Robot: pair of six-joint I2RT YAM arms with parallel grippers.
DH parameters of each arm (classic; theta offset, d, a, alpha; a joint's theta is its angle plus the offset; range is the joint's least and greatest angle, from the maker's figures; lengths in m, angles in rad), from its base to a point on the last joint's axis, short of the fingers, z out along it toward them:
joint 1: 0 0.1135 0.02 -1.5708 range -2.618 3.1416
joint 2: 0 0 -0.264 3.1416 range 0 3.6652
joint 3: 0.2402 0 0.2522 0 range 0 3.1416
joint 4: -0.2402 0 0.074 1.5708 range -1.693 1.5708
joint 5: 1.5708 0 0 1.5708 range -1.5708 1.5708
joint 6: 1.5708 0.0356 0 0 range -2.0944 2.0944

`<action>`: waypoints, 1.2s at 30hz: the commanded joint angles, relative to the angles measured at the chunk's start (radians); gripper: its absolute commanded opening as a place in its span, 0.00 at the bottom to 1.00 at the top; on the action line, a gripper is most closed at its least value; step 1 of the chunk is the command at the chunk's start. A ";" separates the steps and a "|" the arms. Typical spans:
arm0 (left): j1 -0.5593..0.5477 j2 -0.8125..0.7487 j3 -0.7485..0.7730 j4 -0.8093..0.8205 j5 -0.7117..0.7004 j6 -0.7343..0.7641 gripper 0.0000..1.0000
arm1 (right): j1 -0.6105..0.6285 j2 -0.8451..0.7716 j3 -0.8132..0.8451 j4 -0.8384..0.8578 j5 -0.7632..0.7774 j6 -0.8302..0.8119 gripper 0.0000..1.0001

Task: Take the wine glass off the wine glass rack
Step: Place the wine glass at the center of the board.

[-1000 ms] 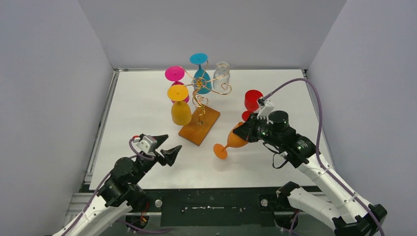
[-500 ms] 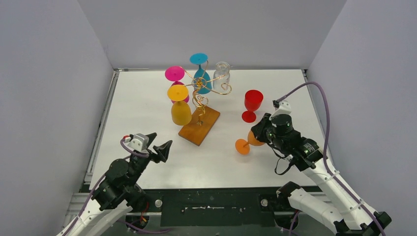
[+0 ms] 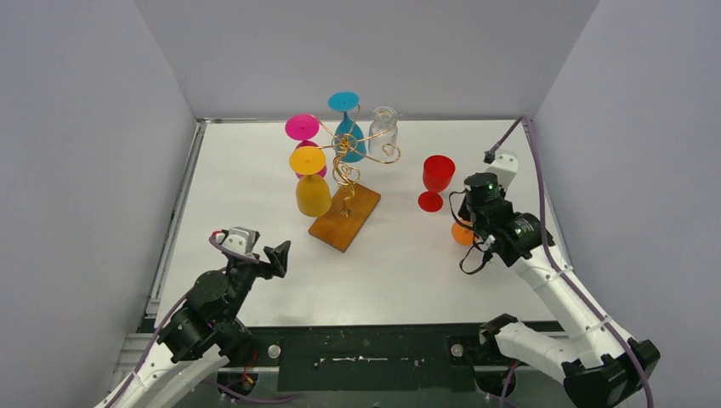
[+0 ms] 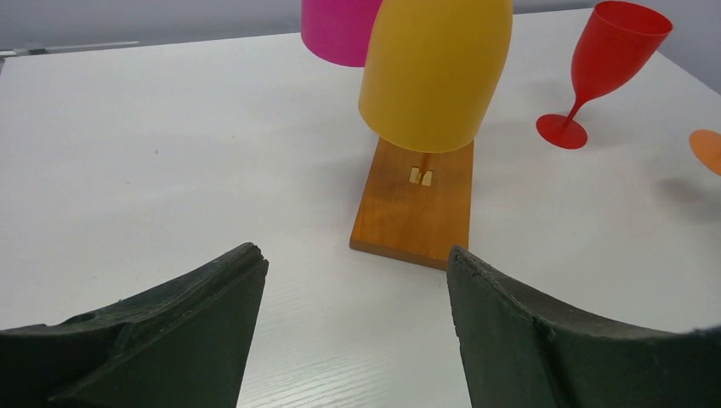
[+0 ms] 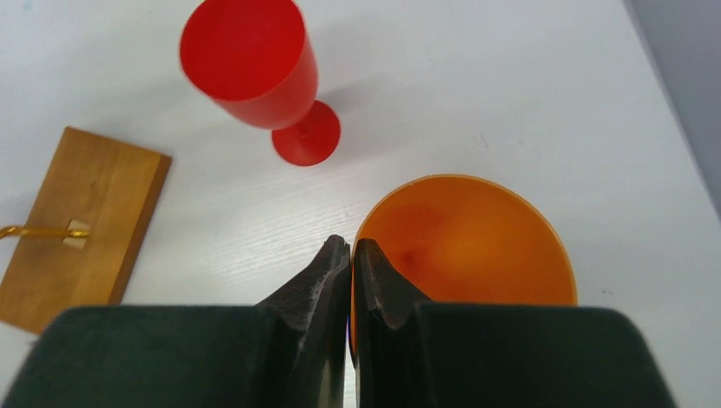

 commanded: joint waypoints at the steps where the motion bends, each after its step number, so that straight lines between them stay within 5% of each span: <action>1: 0.004 0.024 0.061 -0.022 -0.088 -0.020 0.76 | -0.097 0.083 0.061 0.093 0.011 -0.082 0.00; 4: 0.002 0.036 0.063 -0.027 -0.094 -0.027 0.79 | -0.125 0.130 0.069 0.151 0.002 -0.108 0.00; 8: 0.002 0.048 0.063 -0.029 -0.118 -0.043 0.97 | -0.182 0.202 0.103 0.197 -0.051 -0.147 0.00; 18: 0.002 0.042 0.056 -0.027 -0.110 -0.042 0.97 | -0.345 0.429 0.231 0.228 -0.265 -0.202 0.00; 36: 0.002 0.094 0.062 -0.006 -0.065 -0.021 0.97 | -0.341 0.626 0.289 0.248 -0.240 -0.176 0.00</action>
